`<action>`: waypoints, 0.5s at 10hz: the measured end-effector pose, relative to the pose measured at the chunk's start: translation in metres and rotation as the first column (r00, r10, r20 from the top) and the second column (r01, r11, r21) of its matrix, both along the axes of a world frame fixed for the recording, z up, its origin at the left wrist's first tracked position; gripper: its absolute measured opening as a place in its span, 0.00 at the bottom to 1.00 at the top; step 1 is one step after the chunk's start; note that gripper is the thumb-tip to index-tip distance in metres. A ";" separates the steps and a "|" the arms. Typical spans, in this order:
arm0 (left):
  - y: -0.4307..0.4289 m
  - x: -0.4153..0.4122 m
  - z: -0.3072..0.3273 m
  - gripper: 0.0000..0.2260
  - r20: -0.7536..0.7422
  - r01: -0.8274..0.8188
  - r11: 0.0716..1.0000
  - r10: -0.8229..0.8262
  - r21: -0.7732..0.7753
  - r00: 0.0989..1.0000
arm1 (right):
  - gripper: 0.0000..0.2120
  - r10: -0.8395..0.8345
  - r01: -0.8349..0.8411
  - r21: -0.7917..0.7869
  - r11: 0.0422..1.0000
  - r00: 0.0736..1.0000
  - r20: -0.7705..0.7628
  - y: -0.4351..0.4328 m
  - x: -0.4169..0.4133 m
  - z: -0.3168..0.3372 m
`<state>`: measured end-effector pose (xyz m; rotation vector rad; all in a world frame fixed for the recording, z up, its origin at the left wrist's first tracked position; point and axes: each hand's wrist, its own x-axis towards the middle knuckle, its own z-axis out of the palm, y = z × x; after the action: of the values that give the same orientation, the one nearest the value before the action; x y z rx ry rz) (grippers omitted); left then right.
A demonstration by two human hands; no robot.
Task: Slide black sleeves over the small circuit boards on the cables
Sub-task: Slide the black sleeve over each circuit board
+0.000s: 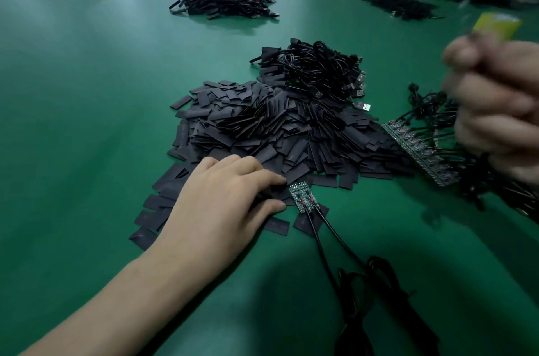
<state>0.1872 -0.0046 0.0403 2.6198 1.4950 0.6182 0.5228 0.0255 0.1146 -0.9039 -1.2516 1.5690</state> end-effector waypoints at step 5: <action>-0.004 -0.001 0.001 0.05 0.522 -0.065 0.995 0.092 -0.069 0.848 | 0.21 -0.188 -0.052 0.318 0.947 0.712 0.677 -0.027 -0.124 -0.068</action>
<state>0.1865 -0.0081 0.0416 2.1020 1.4094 1.1735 0.3991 -0.0017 0.0469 -1.3798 -1.9089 0.9101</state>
